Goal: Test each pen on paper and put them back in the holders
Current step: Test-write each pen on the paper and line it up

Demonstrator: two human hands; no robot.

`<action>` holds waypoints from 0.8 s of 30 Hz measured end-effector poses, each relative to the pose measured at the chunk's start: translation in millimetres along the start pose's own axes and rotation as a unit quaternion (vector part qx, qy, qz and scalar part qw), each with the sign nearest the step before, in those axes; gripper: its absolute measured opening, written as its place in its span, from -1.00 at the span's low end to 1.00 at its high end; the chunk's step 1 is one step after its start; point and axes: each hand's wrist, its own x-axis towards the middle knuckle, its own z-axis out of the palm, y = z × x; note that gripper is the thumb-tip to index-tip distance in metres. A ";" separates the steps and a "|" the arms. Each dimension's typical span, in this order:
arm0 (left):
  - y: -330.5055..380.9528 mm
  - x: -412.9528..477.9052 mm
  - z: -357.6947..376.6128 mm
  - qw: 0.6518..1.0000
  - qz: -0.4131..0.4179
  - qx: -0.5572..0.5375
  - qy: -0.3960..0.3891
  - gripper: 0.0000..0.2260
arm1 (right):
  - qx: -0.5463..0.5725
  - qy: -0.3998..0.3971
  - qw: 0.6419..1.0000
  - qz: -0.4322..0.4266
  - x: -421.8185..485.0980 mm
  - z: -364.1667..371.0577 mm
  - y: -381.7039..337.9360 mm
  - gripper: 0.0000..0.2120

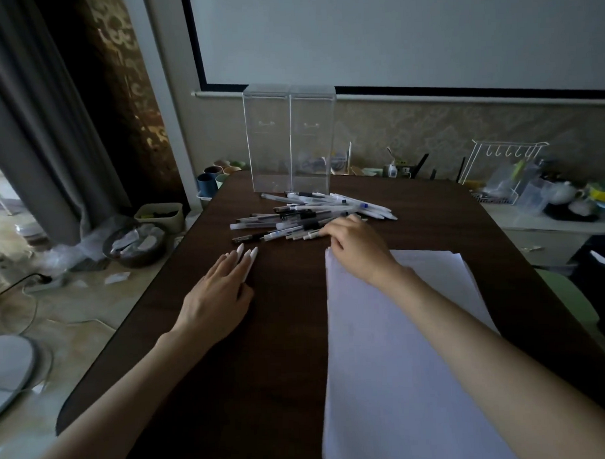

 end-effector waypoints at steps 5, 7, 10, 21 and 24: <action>-15.8 -4.0 -3.2 1.000 0.012 -0.008 0.022 -0.49 | -0.072 -0.044 0.995 0.050 35.9 15.3 10.6 -0.78; -19.4 -3.6 -2.6 0.999 0.037 -0.005 0.007 -0.48 | -0.085 -0.066 0.993 0.039 37.1 20.0 13.0 -0.79; -24.1 -2.4 -1.4 0.998 0.058 0.010 -0.009 -0.47 | -0.110 -0.083 0.990 0.010 35.6 22.2 14.0 -0.78; 21.8 7.7 -5.4 0.982 0.162 0.027 0.088 -0.67 | -0.056 -0.030 0.998 -0.023 24.3 -5.0 17.8 -0.86; 57.4 17.5 9.0 0.967 0.251 -0.007 0.048 -0.68 | -0.043 0.077 0.996 -0.002 4.9 -23.9 22.7 -0.81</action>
